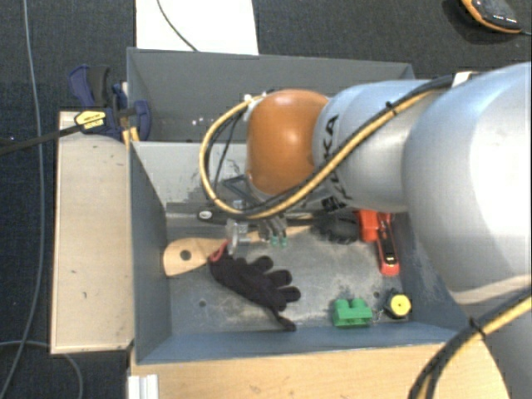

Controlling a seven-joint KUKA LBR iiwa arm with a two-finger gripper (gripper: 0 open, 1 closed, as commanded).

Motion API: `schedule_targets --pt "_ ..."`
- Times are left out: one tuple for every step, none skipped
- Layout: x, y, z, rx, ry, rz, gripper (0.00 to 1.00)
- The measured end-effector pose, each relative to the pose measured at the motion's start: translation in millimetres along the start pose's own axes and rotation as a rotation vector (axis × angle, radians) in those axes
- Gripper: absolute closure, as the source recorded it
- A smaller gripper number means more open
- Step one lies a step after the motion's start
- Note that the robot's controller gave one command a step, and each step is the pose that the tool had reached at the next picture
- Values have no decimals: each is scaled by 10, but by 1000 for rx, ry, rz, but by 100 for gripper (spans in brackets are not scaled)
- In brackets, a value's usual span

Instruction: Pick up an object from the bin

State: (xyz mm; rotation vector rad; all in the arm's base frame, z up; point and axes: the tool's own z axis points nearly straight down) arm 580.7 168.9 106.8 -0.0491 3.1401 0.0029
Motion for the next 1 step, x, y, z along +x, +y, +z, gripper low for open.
schedule_targets --pt "4 1 -454 0 2 1 100"
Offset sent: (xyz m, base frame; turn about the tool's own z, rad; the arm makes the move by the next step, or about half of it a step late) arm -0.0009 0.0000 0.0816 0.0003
